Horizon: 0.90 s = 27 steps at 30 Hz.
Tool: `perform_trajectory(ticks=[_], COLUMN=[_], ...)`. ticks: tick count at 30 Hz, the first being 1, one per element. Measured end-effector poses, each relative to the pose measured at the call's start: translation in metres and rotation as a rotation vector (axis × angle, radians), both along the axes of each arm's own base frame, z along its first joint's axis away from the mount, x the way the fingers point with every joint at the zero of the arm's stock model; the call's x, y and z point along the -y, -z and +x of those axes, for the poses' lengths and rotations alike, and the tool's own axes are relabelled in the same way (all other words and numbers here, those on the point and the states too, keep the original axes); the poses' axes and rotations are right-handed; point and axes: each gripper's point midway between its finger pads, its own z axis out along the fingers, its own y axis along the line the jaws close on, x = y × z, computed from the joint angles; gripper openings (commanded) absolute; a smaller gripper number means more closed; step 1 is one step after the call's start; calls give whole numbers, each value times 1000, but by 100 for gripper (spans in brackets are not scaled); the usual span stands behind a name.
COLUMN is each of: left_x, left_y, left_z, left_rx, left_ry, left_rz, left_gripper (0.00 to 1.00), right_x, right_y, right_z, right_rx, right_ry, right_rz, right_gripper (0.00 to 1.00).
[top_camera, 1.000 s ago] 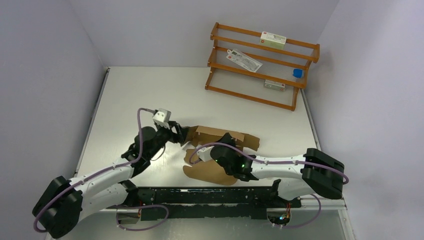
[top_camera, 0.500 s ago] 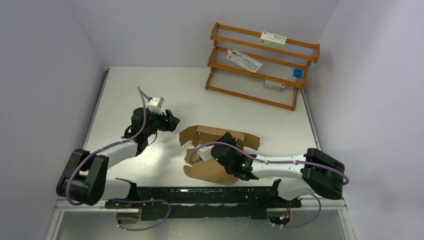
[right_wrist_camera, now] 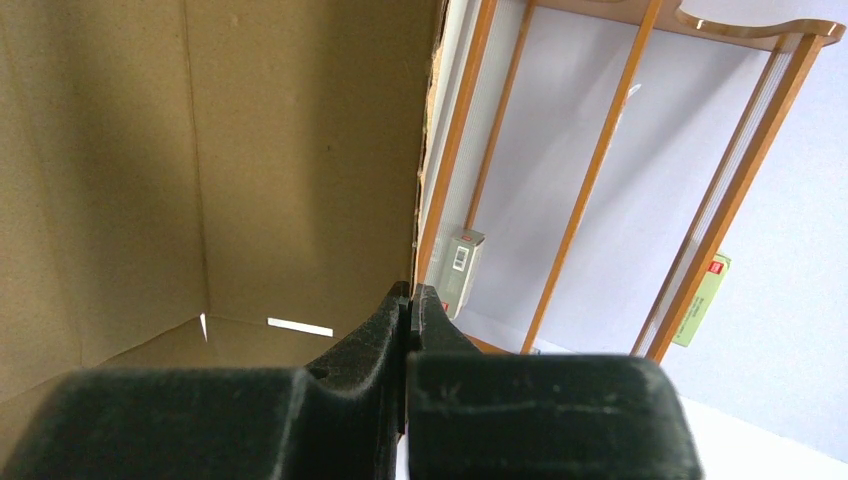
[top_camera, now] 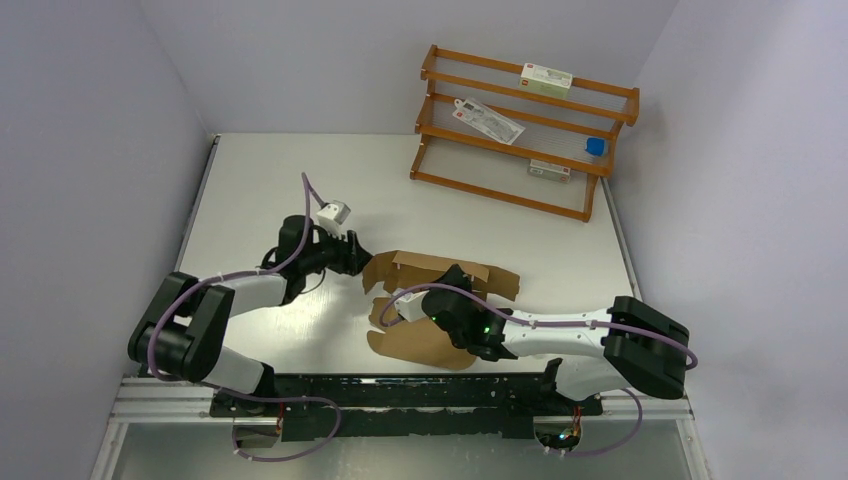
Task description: Fold the paper box
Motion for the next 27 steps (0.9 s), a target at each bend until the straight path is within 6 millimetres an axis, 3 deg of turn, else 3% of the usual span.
perform_trajectory(ticks=[14, 21, 27], left_x=[36, 47, 50], left_y=[7, 5, 1], left_z=[-55, -66, -65], left_rx=[-24, -10, 28], left_ry=[150, 182, 178], left_rz=[-17, -19, -22], left_gripper=[57, 59, 58], right_x=[1, 3, 3], right_y=[1, 4, 5], right_z=[0, -1, -1], right_rx=[-3, -11, -12], right_ry=[3, 3, 4], right_rz=[-3, -18, -26], right_gripper=[0, 0, 0])
